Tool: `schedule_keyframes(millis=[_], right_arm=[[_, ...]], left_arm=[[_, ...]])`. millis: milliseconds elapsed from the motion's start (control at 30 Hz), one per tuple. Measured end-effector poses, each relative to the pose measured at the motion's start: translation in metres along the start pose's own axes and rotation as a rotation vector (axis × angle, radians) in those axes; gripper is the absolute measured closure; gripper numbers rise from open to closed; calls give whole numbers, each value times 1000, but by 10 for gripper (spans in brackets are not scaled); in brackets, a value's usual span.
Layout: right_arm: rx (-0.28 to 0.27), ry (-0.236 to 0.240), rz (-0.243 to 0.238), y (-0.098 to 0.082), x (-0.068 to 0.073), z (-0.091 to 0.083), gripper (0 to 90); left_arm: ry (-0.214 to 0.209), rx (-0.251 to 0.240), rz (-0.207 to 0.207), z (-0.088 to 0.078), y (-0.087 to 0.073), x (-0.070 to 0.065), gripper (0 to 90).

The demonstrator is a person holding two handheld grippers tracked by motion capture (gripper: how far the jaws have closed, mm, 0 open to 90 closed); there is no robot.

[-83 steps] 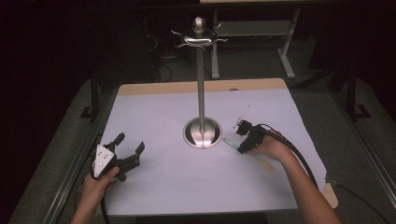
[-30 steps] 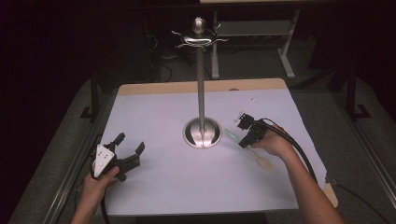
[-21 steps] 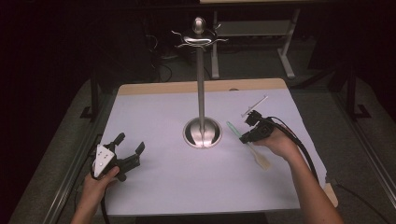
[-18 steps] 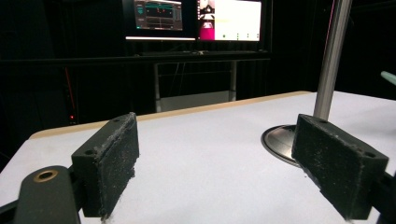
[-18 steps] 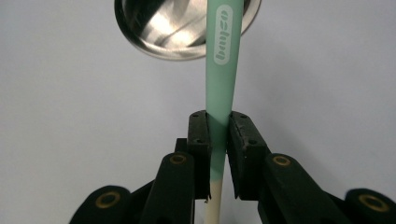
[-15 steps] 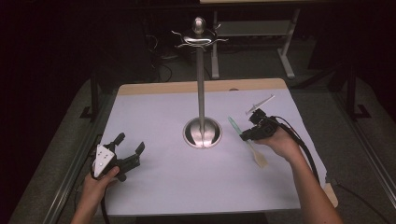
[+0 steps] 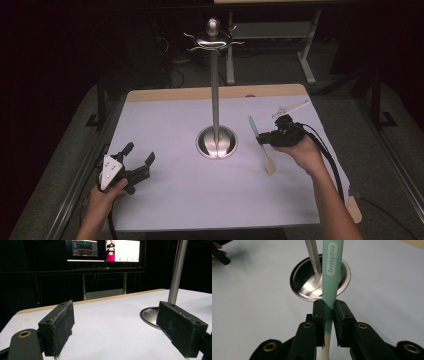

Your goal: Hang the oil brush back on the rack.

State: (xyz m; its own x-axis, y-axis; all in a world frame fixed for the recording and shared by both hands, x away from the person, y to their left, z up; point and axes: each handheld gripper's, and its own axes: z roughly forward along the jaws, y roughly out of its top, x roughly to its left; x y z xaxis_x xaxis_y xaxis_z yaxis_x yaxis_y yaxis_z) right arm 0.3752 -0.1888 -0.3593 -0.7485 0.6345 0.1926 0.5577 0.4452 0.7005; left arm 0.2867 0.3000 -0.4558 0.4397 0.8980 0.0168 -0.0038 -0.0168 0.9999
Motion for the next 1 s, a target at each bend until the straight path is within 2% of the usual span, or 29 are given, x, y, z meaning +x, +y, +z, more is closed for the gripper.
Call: schedule_keyframes(millis=[467, 633, 1000], right_arm=[[-144, 2, -19, 7, 3, -27, 797], [-202, 3, -21, 15, 3, -40, 797], [-275, -11, -61, 39, 9, -65, 797]], left_arm=[[0, 3, 4, 0, 0, 0, 146], [0, 3, 5, 0, 0, 0, 146], [0, -3, -3, 1, 0, 0, 145]])
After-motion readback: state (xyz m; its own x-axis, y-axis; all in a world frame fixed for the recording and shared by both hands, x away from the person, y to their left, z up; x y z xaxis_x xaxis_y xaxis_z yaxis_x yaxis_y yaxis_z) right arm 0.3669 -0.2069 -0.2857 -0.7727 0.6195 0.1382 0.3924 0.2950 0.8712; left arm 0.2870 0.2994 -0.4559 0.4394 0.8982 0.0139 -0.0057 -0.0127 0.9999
